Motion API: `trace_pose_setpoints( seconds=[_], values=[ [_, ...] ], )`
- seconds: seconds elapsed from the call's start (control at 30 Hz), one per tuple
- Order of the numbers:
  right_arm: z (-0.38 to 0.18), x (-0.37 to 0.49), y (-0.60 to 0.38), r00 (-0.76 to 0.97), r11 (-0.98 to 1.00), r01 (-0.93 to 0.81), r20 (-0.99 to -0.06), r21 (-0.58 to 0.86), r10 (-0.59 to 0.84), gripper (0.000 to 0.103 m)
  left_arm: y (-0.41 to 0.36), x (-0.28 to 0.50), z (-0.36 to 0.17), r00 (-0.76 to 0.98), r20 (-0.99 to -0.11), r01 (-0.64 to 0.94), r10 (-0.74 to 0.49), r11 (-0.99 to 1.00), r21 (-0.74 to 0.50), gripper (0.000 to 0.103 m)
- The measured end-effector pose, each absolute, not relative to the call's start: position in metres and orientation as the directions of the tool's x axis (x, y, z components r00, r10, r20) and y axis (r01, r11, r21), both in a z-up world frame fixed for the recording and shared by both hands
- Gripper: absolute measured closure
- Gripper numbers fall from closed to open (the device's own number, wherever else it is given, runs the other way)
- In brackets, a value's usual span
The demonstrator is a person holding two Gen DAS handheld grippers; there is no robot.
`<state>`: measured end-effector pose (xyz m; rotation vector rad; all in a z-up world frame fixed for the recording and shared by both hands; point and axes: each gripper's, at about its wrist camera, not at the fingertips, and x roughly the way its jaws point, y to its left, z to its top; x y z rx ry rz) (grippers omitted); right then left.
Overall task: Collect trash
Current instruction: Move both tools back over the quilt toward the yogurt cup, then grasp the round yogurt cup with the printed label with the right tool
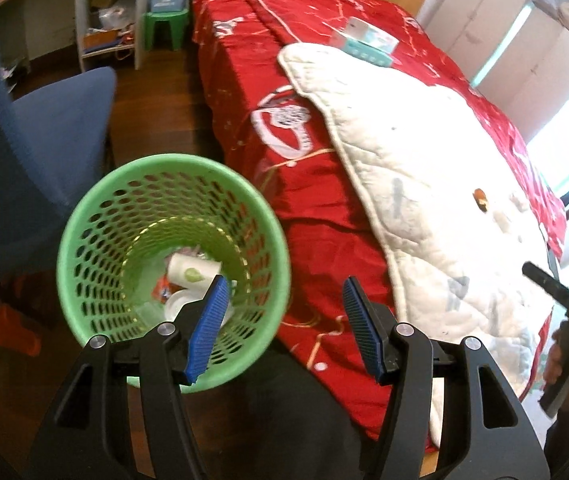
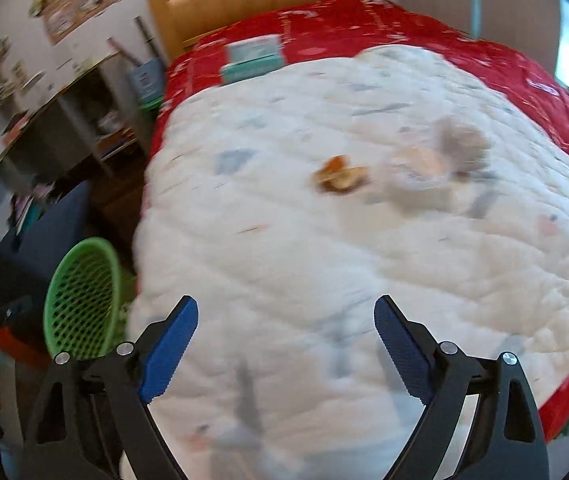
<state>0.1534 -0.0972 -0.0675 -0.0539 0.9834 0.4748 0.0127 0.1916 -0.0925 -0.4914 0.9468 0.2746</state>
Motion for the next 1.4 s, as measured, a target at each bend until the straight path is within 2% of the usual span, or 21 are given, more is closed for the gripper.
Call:
trace_pose_setpoints(
  seconds=[0.07,0.3,0.7,1.0,1.03,1.13,1.4],
  values=[
    [-0.067,0.165,-0.113,0.479,0.911,-0.378,-0.808,0.163,0.343,0.020,0.186,0.021,-0.092,0.558,-0.830,-0.422,0.006,0.863,-0.277,0.044],
    [-0.067,0.211,-0.142,0.500,0.935,-0.310,-0.807,0.171,0.313,0.020,0.163,0.049,-0.096,0.542,-0.840,-0.383,-0.025,0.882,-0.274,0.044],
    [-0.087,0.276,-0.135,0.494,0.947,-0.307,-0.836,0.091,0.241,0.020,0.137,0.098,-0.092,0.528,-0.848,-0.323,-0.053,0.911,-0.258,0.044],
    [-0.101,0.292,-0.124,0.498,0.941,-0.338,-0.845,0.021,0.197,0.020,0.117,0.134,-0.092,0.521,-0.851,-0.279,-0.069,0.928,-0.246,0.044],
    [-0.102,0.294,-0.124,0.501,0.941,-0.338,-0.844,0.015,0.193,0.021,0.114,0.139,-0.091,0.521,-0.851,-0.272,-0.071,0.931,-0.243,0.044],
    [-0.104,0.297,-0.125,0.496,0.940,-0.341,-0.847,0.014,0.192,0.038,0.103,0.155,-0.090,0.522,-0.849,-0.244,-0.085,0.939,-0.244,0.044],
    [-0.095,0.284,-0.141,0.511,0.937,-0.346,-0.830,0.042,0.226,0.040,0.059,0.202,-0.083,0.537,-0.830,-0.123,-0.149,0.960,-0.251,0.044]
  ],
)
